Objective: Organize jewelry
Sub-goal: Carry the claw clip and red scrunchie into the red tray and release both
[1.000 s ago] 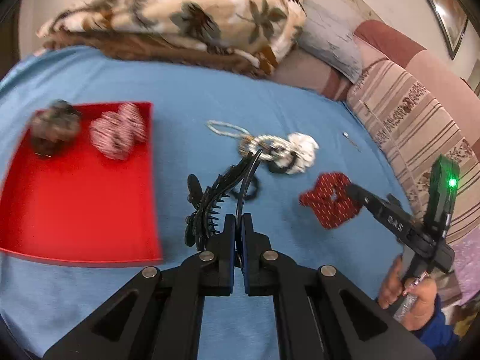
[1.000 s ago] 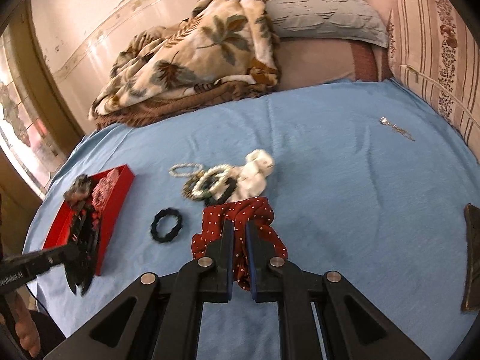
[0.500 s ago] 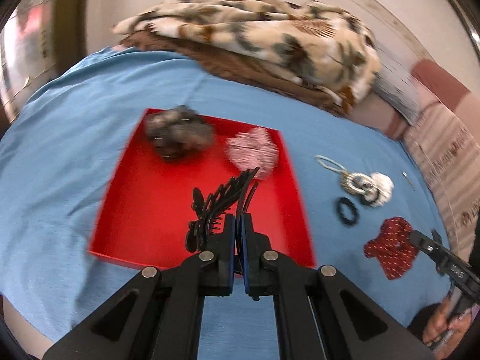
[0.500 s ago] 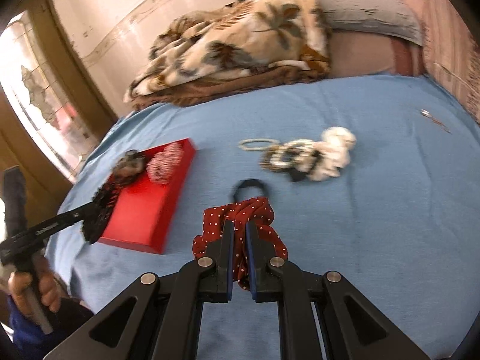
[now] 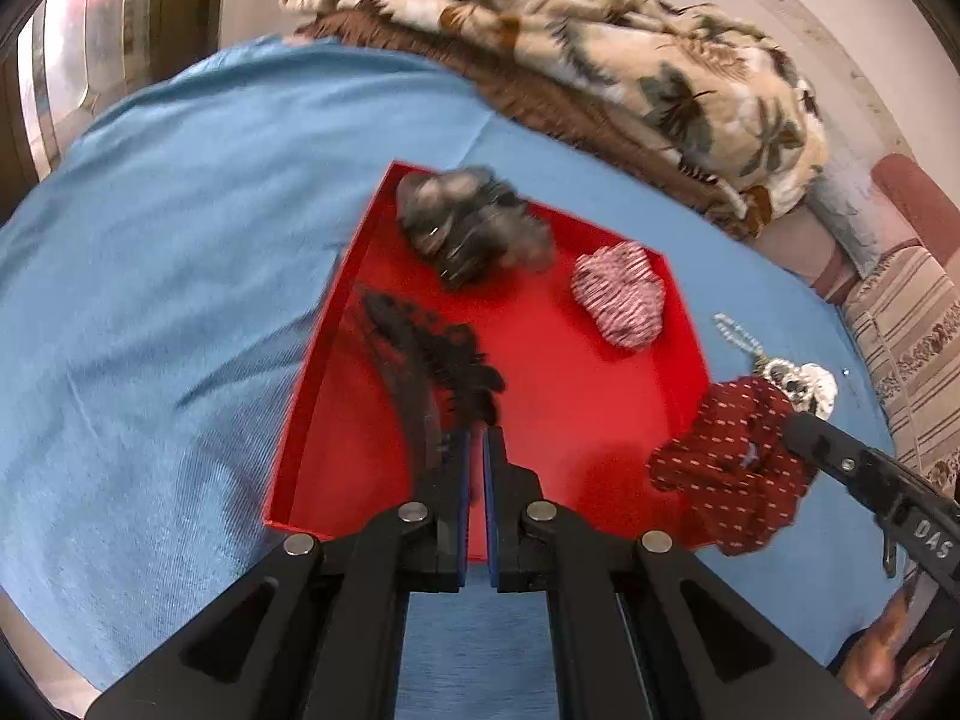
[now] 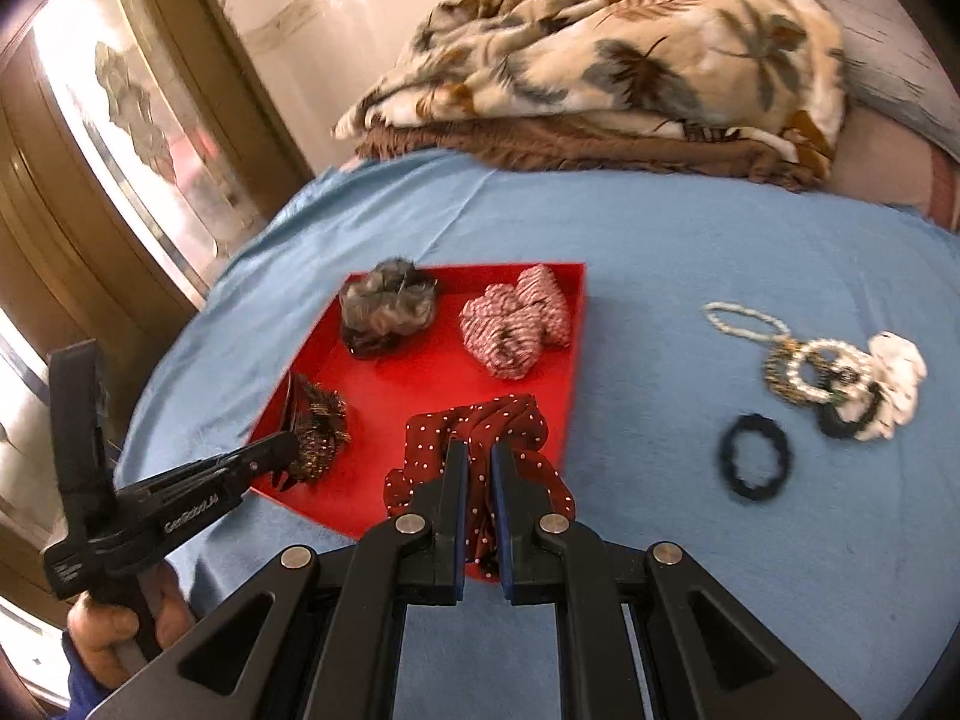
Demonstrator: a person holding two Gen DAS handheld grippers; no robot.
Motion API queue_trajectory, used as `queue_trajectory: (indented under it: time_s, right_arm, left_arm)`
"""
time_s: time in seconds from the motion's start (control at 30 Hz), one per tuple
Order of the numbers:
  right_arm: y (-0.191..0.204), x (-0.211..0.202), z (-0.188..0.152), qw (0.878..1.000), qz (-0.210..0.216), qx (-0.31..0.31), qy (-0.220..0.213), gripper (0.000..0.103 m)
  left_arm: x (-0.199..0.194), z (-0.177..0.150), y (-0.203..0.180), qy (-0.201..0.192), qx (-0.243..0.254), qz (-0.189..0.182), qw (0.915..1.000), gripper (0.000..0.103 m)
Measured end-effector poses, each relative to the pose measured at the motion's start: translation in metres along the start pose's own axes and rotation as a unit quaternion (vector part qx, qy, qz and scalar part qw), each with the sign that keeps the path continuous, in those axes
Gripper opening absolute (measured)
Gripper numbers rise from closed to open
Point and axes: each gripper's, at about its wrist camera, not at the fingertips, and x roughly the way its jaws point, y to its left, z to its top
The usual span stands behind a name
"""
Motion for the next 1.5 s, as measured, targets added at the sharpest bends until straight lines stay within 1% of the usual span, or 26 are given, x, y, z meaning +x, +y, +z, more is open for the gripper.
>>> queue_trajectory:
  time_s: [0.2,0.47,0.53,0.57,0.6,0.63,0.67,0.7,0.83,0.97,1.13,1.3,1.5]
  right_arm:
    - [0.008,0.033,-0.006,0.999,-0.02,-0.018,0.035,0.009]
    - [0.012,0.044,-0.016,0.997,-0.043,-0.043,0.048,0.009]
    - [0.013,0.042,-0.017,0.997,-0.045,-0.044,0.047,0.011]
    - [0.012,0.041,-0.017,0.997,-0.044,-0.043,0.045,0.017]
    - [0.013,0.039,-0.017,0.997,-0.044,-0.043,0.041,0.026]
    - [0.013,0.037,-0.017,0.997,-0.046,-0.042,0.037,0.031]
    - [0.012,0.033,-0.016,0.998,-0.047,-0.043,0.03,0.042]
    - [0.013,0.03,-0.015,0.998,-0.048,-0.043,0.025,0.047]
    - [0.014,0.017,-0.014,0.998,-0.049,-0.049,0.01,0.049]
    - [0.014,0.006,-0.016,0.997,-0.052,-0.054,0.0,0.055]
    - [0.009,-0.008,-0.024,0.996,-0.056,-0.062,-0.007,0.056]
    - [0.001,-0.019,-0.03,0.995,-0.071,-0.068,-0.014,0.059]
    - [-0.012,-0.028,-0.035,0.996,-0.074,-0.051,-0.018,0.061]
  left_arm:
    - [-0.003,-0.003,0.01,-0.001,-0.021,-0.009,0.9997,0.004]
    - [-0.011,-0.003,0.01,-0.017,-0.028,-0.028,0.9991,0.005]
    - [-0.012,-0.004,0.009,-0.024,-0.027,-0.029,0.999,0.008]
    - [-0.013,-0.004,0.008,-0.026,-0.026,-0.027,0.999,0.01]
    - [-0.014,-0.005,0.007,-0.03,-0.024,-0.024,0.999,0.016]
    - [-0.015,-0.006,0.006,-0.034,-0.023,-0.02,0.9989,0.025]
    - [-0.016,-0.007,0.005,-0.042,-0.021,-0.013,0.9988,0.028]
    - [-0.017,-0.007,0.004,-0.046,-0.02,-0.009,0.9987,0.031]
    - [-0.019,-0.008,0.001,-0.058,-0.011,0.013,0.9981,0.034]
    - [-0.018,-0.01,-0.003,-0.063,-0.003,0.031,0.9975,0.038]
    - [-0.02,-0.012,-0.007,-0.076,0.009,0.061,0.9952,0.048]
    - [-0.018,-0.013,-0.012,-0.077,0.017,0.076,0.994,0.049]
    - [-0.017,-0.017,-0.025,-0.083,0.04,0.095,0.9912,0.05]
